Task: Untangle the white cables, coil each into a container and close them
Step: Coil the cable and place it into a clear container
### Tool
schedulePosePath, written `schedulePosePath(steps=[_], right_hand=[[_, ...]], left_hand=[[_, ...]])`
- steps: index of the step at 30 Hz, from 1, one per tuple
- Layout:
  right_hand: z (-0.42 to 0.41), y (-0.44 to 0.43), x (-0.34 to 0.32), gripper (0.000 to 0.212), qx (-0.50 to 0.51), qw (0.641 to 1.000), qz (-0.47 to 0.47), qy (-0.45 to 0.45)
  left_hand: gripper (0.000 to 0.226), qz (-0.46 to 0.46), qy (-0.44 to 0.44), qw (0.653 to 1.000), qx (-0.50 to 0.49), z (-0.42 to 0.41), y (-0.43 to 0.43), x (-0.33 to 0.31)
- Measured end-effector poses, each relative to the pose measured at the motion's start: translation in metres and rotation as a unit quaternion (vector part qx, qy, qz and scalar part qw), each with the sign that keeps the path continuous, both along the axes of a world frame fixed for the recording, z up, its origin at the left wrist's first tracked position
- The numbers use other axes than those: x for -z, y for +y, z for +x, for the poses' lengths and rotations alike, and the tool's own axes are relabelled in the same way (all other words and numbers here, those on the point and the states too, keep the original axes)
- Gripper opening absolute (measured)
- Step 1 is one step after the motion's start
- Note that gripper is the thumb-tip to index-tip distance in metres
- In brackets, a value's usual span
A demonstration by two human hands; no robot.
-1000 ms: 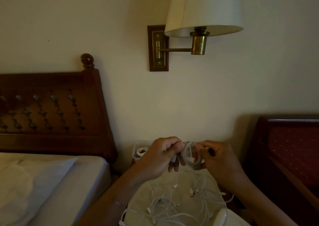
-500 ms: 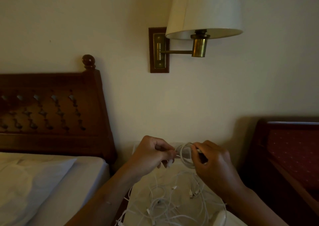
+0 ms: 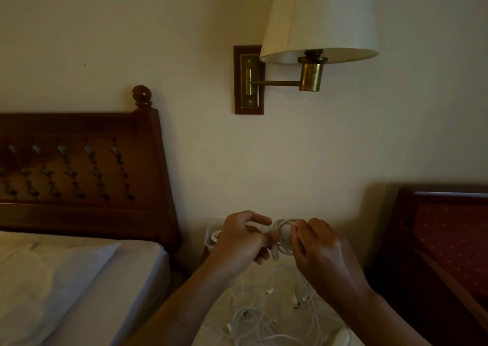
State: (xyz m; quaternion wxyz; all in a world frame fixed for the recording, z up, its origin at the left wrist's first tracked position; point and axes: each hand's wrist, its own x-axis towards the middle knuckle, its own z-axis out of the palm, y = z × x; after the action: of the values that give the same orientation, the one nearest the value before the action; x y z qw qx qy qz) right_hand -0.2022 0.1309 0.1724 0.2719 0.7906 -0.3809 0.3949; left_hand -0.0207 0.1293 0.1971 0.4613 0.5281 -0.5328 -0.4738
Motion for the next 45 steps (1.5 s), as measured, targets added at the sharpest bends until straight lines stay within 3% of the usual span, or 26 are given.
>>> schedulePosePath(steps=[3,6,10,14,16,17,20,24,26,28,31,34,37,40,43,45], right_hand=[[0.001,0.004,-0.002,0.014,-0.016,0.998,0.033,-0.058],[0.002,0.007,-0.007,0.003,-0.047,0.975,0.144,-0.163],[-0.003,0.01,-0.016,0.008,-0.073,0.899,0.307,-0.305],[-0.012,0.007,-0.019,0.024,-0.129,0.839,0.412,-0.33],[-0.011,0.007,-0.016,0.033,-0.113,0.859,0.412,-0.283],[-0.009,0.008,-0.015,0.028,-0.111,0.869,0.403,-0.264],[-0.007,0.009,-0.016,0.024,-0.118,0.876,0.378,-0.277],[-0.012,0.011,-0.02,0.028,-0.133,0.838,0.401,-0.347],[-0.011,0.013,-0.023,0.026,-0.146,0.814,0.424,-0.37],[-0.009,0.013,-0.023,0.027,-0.139,0.815,0.421,-0.373],[-0.003,0.015,-0.016,0.027,-0.113,0.842,0.389,-0.355],[0.003,0.015,-0.011,0.026,-0.109,0.874,0.356,-0.313],[0.001,0.012,-0.013,0.033,-0.134,0.838,0.4,-0.345],[-0.003,0.01,-0.018,0.035,-0.147,0.817,0.416,-0.371],[-0.003,0.011,-0.016,0.028,-0.162,0.775,0.432,-0.432],[-0.002,0.011,-0.013,0.029,-0.156,0.771,0.423,-0.45]], left_hand=[[0.016,-0.103,-0.17,0.98,-0.019,-0.005,-0.001,0.007],[0.02,-0.188,-0.282,0.941,-0.014,-0.008,0.0,0.009],[0.016,-0.191,-0.285,0.939,0.005,-0.002,-0.002,-0.001],[0.02,-0.19,-0.246,0.948,0.063,0.001,0.002,-0.005],[0.024,-0.201,-0.269,0.94,0.059,0.0,0.004,-0.003],[0.024,-0.205,-0.278,0.937,0.057,0.0,0.003,-0.002],[0.019,-0.221,-0.275,0.933,0.069,-0.001,0.004,0.0],[0.011,-0.232,-0.218,0.942,0.106,0.006,0.001,-0.003],[0.007,-0.189,-0.136,0.963,0.139,0.014,-0.003,-0.008],[0.007,-0.135,-0.084,0.973,0.17,0.022,-0.007,-0.013],[0.007,-0.101,-0.128,0.969,0.184,0.031,-0.012,-0.019],[0.01,-0.131,-0.219,0.955,0.149,0.033,-0.019,-0.024],[0.01,-0.25,-0.325,0.908,0.081,0.028,-0.022,-0.022],[0.008,-0.332,-0.358,0.869,0.086,0.025,-0.021,-0.012],[0.009,-0.327,-0.315,0.888,0.074,0.022,-0.018,-0.003],[0.011,-0.287,-0.275,0.915,0.074,0.018,-0.013,-0.001]])
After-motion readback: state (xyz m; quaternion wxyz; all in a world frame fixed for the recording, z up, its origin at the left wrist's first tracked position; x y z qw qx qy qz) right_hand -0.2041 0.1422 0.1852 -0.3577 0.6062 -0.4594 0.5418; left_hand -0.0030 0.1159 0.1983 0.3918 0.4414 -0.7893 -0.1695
